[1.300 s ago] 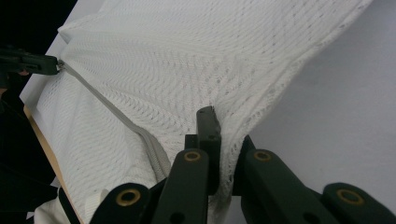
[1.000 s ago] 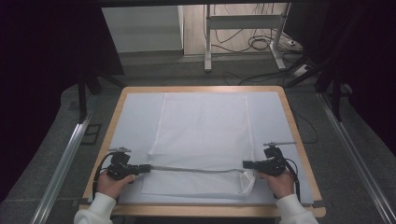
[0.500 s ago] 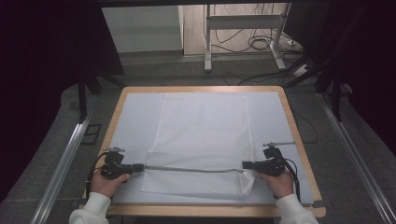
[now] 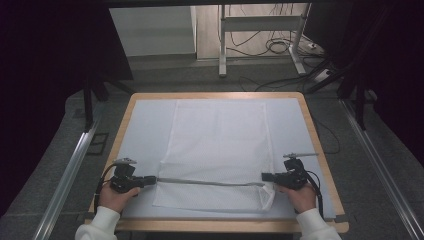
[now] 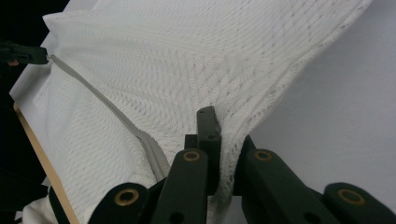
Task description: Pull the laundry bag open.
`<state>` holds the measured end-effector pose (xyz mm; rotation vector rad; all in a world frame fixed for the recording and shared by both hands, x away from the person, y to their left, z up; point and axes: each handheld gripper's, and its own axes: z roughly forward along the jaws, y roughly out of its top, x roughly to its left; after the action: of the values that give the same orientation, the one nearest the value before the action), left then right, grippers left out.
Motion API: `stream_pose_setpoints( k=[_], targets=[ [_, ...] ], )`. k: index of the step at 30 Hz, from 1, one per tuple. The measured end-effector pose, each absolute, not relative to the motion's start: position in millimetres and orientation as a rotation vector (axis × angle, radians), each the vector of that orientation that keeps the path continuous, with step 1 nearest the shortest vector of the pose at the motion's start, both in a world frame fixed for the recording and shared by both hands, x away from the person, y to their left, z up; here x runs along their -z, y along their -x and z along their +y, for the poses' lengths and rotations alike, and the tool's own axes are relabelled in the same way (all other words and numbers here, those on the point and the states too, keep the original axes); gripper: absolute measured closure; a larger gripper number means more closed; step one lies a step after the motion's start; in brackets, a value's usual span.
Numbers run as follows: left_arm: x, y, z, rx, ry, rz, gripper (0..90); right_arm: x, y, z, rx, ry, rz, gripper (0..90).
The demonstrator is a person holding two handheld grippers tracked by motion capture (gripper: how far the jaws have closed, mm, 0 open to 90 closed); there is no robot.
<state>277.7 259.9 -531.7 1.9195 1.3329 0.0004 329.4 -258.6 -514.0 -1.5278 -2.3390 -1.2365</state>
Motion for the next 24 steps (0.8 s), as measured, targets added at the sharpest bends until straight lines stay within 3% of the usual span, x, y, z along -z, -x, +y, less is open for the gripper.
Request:
stream_pose_setpoints(
  k=[2, 6, 7, 12, 24],
  targets=[
    [531, -275, 258, -0.062, -1.932, 1.319, 82.5, 513, -328, -259, 1.24, 1.542, -2.376, 72.1],
    [531, -271, 259, -0.141, -1.927, 1.304, 51.7, 505, -324, -266, 1.262, 1.589, -2.442, 44.7],
    [527, -269, 259, -0.219, -1.907, 1.288, 44.6, 503, -323, -269, 1.29, 1.599, -2.444, 40.4],
    [517, -272, 256, -0.304, -1.883, 1.232, 31.5, 491, -314, -286, 1.405, 1.598, -2.505, 33.2],
    [513, -303, 242, -0.381, -1.9, 1.205, 29.5, 494, -309, -322, 1.505, 1.636, -2.562, 28.8]
  ],
)
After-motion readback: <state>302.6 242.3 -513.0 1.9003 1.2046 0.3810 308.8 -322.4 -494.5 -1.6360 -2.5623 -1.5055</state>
